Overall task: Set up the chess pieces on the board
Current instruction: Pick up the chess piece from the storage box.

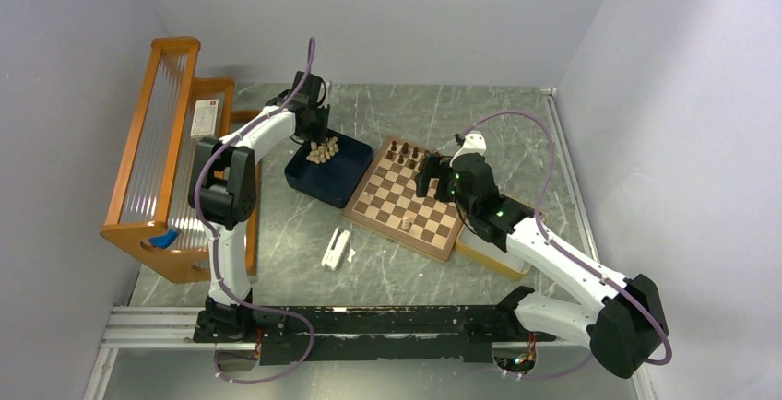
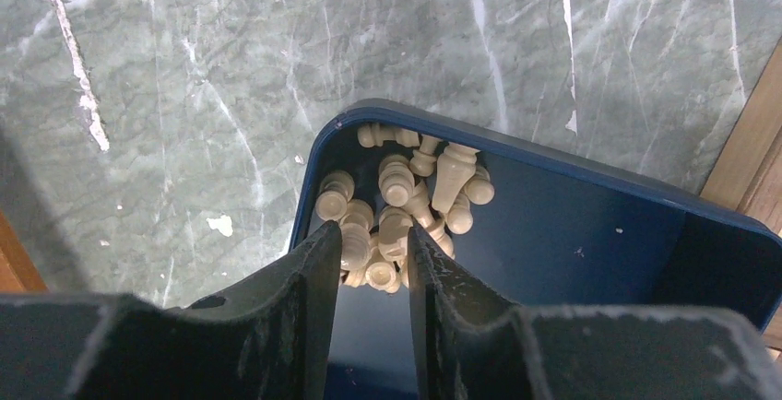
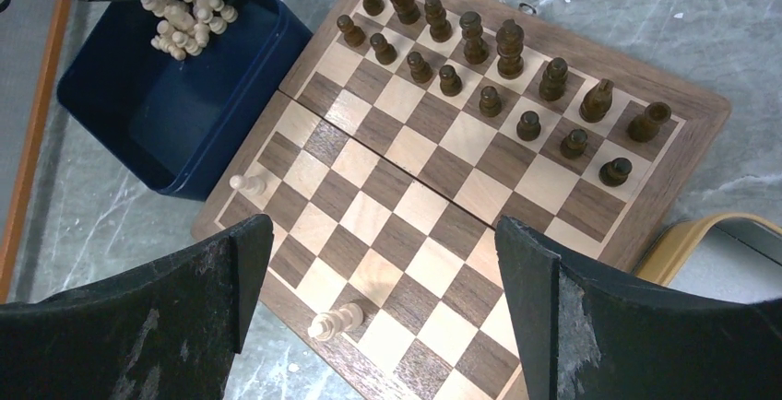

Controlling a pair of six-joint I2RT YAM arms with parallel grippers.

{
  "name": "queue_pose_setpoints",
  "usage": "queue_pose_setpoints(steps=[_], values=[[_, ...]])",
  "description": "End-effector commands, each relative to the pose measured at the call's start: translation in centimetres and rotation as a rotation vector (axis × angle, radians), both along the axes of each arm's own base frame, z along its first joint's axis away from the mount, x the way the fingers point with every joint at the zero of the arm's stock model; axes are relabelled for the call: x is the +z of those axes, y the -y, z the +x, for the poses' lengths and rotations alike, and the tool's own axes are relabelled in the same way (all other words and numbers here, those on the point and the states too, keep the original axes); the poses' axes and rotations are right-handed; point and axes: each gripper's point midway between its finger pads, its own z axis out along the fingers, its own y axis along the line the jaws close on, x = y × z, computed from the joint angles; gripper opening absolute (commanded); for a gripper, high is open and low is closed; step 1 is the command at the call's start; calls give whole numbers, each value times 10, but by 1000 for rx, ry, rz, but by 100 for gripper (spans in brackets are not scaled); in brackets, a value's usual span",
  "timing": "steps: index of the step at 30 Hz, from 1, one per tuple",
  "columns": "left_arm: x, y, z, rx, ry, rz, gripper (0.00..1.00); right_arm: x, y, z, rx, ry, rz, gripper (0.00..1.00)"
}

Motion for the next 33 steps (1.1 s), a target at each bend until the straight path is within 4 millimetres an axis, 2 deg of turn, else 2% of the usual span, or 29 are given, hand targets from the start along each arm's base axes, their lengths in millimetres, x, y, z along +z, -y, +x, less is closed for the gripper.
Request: queue_pose_setpoints(steps=[1, 10, 15, 33], values=[[27, -5, 3, 31, 46, -5, 38, 16, -5, 2, 2, 37, 41, 96], [20, -8, -1, 44, 32, 18, 38, 14, -5, 3, 0, 30, 37, 96], [10, -10, -5, 50, 6, 50, 38, 14, -6, 3, 3, 29, 38, 96], [-6, -6, -6, 54, -16, 77, 36, 16, -1, 2, -11, 40, 31, 96]])
